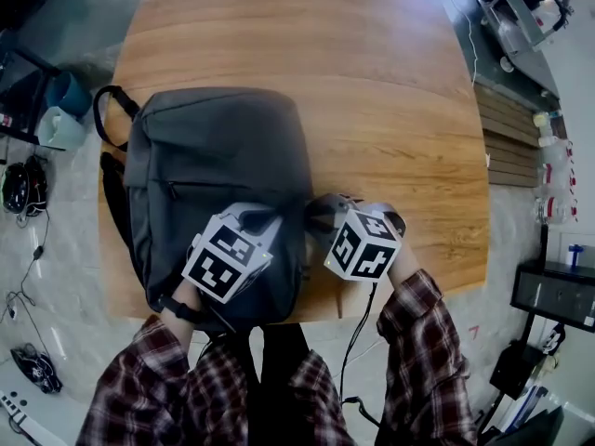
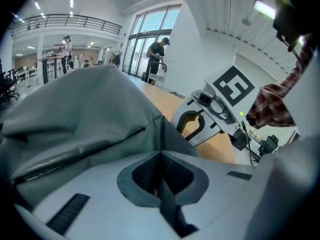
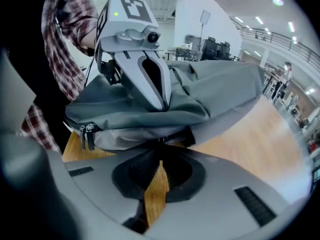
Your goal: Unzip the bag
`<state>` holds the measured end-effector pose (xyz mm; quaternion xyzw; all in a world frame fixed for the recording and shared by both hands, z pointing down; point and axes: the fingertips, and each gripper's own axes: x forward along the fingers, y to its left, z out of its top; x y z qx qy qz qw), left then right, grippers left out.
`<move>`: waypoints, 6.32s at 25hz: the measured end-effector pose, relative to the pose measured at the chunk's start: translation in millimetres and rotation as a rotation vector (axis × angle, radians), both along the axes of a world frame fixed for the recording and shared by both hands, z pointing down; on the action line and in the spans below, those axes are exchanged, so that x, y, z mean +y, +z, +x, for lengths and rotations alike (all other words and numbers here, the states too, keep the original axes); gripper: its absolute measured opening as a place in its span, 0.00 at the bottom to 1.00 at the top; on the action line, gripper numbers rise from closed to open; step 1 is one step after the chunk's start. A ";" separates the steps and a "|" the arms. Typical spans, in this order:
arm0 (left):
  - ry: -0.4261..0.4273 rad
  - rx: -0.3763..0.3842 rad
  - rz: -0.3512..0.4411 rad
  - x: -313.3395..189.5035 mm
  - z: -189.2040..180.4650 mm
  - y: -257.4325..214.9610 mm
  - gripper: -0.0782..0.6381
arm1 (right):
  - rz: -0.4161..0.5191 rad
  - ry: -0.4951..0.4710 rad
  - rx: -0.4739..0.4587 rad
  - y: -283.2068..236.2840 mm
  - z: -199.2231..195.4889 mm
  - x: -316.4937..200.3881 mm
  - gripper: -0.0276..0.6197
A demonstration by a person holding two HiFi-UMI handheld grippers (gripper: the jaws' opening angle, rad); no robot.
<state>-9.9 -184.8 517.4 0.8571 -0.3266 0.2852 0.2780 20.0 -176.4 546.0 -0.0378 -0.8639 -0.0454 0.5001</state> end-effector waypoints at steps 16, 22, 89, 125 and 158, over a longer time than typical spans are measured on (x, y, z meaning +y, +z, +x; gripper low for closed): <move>0.058 -0.063 -0.019 -2.6 14.4 7.3 0.12 | -0.137 0.522 -0.043 -2.4 33.0 39.4 0.09; 0.048 -0.084 -0.047 -6.3 27.3 11.0 0.12 | -0.237 0.721 -0.143 -6.7 46.1 63.0 0.09; 0.007 -0.303 0.112 0.3 11.4 16.6 0.12 | -0.078 0.883 -0.203 -27.6 46.3 123.7 0.06; 0.064 -0.034 -0.077 53.5 23.5 -1.1 0.12 | 0.135 0.905 -0.117 -17.4 95.4 8.4 0.06; -0.136 0.188 -0.249 -8.6 48.5 -3.5 0.12 | -0.297 0.880 -0.392 -28.8 -49.4 182.2 0.06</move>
